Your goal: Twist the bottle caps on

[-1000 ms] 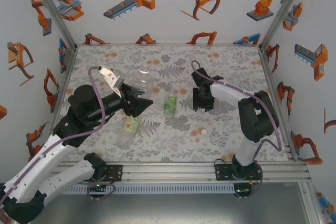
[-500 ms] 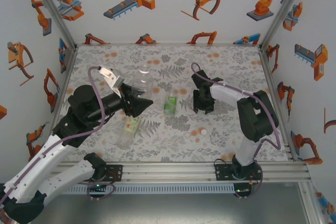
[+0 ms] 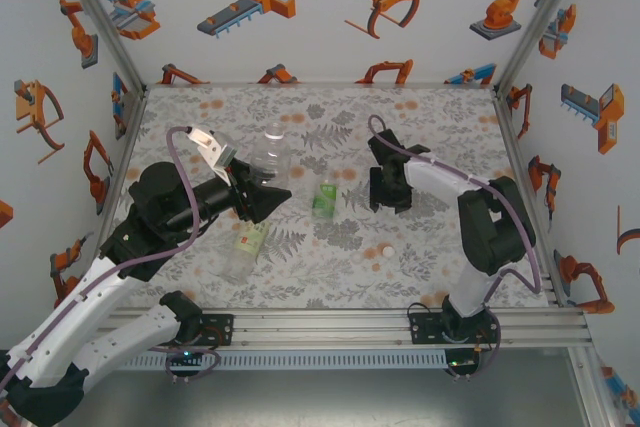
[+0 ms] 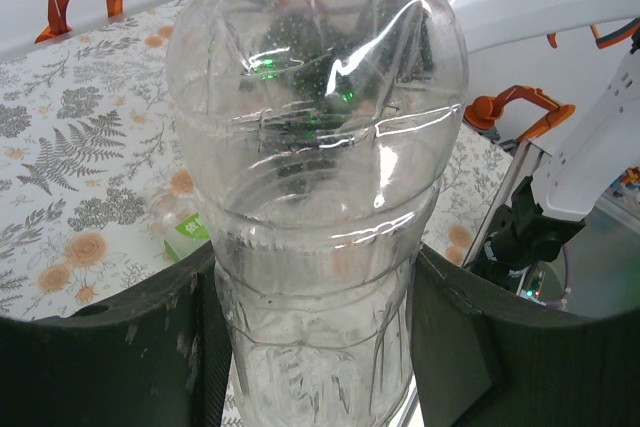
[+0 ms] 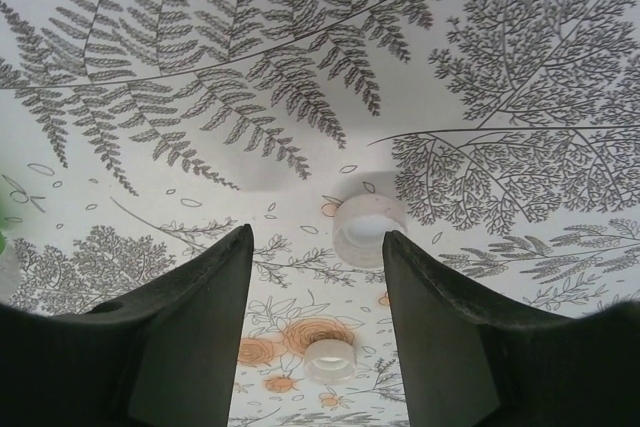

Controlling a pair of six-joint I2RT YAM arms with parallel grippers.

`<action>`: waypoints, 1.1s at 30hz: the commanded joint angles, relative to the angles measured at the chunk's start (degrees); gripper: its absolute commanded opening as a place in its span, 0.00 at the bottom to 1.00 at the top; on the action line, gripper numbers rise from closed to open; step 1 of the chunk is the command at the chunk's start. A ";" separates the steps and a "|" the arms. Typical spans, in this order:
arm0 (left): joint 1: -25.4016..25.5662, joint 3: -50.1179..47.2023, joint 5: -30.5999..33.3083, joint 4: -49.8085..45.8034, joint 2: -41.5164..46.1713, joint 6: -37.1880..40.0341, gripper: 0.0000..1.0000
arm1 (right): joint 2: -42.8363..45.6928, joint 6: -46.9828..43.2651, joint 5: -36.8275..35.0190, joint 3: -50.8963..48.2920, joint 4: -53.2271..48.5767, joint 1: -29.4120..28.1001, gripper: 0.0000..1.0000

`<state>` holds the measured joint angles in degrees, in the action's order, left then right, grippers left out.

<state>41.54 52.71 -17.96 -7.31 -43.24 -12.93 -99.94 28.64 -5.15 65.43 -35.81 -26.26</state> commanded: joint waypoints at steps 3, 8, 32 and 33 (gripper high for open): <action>-0.13 -0.19 0.10 1.40 0.99 -0.96 0.00 | 1.72 0.19 -1.46 -0.89 -1.91 0.64 0.53; -0.13 -0.38 0.16 1.43 1.05 -1.04 0.00 | 1.56 0.21 -1.16 -1.06 -1.76 0.77 0.53; -0.09 -0.68 0.22 1.99 1.01 -1.30 0.00 | 3.03 0.52 -1.57 -2.23 -2.15 0.93 0.53; -0.14 -0.74 0.20 1.97 0.99 -1.27 0.00 | 3.24 0.49 -1.60 -2.06 -2.15 1.00 0.53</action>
<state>41.54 52.34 -17.82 -7.29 -42.92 -13.34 -99.31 28.64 -5.63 63.75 -36.69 -25.71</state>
